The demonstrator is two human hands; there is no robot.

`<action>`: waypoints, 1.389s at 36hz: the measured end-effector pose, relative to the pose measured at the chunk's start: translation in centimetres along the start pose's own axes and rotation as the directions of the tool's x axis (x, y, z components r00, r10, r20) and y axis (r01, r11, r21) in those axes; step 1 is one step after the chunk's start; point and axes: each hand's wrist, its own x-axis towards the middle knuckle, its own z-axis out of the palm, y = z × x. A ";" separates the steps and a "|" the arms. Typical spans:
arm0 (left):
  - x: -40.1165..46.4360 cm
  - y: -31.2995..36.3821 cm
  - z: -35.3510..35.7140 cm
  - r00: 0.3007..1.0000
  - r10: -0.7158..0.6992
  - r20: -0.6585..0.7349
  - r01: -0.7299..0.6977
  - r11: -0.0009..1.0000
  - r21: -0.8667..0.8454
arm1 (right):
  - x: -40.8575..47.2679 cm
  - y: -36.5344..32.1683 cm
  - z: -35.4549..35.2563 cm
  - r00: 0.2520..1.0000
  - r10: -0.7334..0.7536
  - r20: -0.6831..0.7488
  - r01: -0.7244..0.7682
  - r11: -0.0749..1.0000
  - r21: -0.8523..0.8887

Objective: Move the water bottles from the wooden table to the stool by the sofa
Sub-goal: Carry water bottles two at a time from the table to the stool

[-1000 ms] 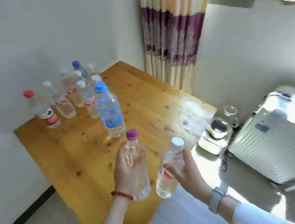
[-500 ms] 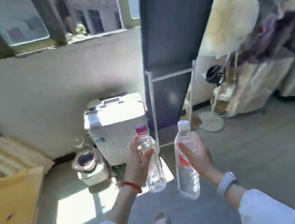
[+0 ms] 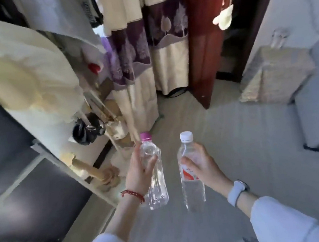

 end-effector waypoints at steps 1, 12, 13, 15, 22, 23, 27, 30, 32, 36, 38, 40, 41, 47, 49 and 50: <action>2.5 1.0 1.4 0.999 0.030 0.033 -0.031 0.999 0.014 | 1.4 0.4 -1.7 0.999 0.018 -0.047 -0.018 1.000 0.009; 21.8 11.6 23.1 0.874 0.306 0.378 -0.296 0.951 -0.085 | 12.5 8.7 -21.4 0.871 0.205 -0.446 -0.220 0.975 0.019; 23.5 12.8 25.9 0.861 0.309 0.403 -0.301 0.950 -0.084 | 14.0 9.6 -23.7 0.858 0.212 -0.468 -0.230 0.973 0.021; 27.0 15.5 31.1 0.827 0.322 0.461 -0.311 0.945 -0.102 | 17.2 11.6 -28.4 0.839 0.227 -0.495 -0.235 0.971 0.046; 39.0 26.0 46.6 0.772 0.355 0.528 -0.325 0.933 -0.154 | 28.8 15.2 -44.9 0.749 0.249 -0.613 -0.246 0.965 0.092; 40.5 27.2 48.2 0.768 0.358 0.531 -0.319 0.933 -0.167 | 30.2 15.5 -46.9 0.738 0.257 -0.623 -0.256 0.962 0.094; 46.4 31.1 53.7 0.774 0.361 0.521 -0.321 0.932 -0.169 | 36.1 16.9 -54.2 0.723 0.279 -0.632 -0.281 0.955 0.100; 51.9 33.5 58.1 0.757 0.363 0.543 -0.344 0.928 -0.141 | 41.0 18.3 -59.2 0.726 0.282 -0.627 -0.266 0.956 0.122; 55.5 34.7 61.3 0.741 0.374 0.558 -0.356 0.923 -0.147 | 44.5 19.5 -62.3 0.727 0.282 -0.625 -0.259 0.957 0.131; 62.9 37.2 68.3 0.739 0.386 0.553 -0.363 0.919 -0.155 | 51.9 22.1 -68.6 0.719 0.266 -0.642 -0.261 0.960 0.105; 66.9 38.6 71.7 0.742 0.368 0.560 -0.338 0.927 -0.162 | 55.9 23.1 -72.0 0.715 0.261 -0.648 -0.271 0.959 0.087; 71.1 40.6 75.3 0.738 0.360 0.570 -0.322 0.931 -0.172 | 59.7 23.9 -75.4 0.716 0.280 -0.640 -0.274 0.955 0.112; 73.0 41.7 77.0 0.739 0.364 0.566 -0.321 0.930 -0.180 | 61.5 24.2 -77.3 0.722 0.282 -0.632 -0.269 0.956 0.119; 81.7 49.1 86.3 0.738 0.333 0.587 -0.269 0.943 -0.197 | 68.9 26.5 -87.7 0.663 0.342 -0.665 -0.283 0.938 0.200; 84.2 51.1 89.4 0.728 0.334 0.598 -0.272 0.942 -0.195 | 71.0 28.0 -91.1 0.660 0.361 -0.659 -0.298 0.931 0.211; 85.3 51.9 91.1 0.723 0.335 0.604 -0.276 0.942 -0.191 | 72.2 28.8 -92.8 0.659 0.371 -0.654 -0.307 0.927 0.216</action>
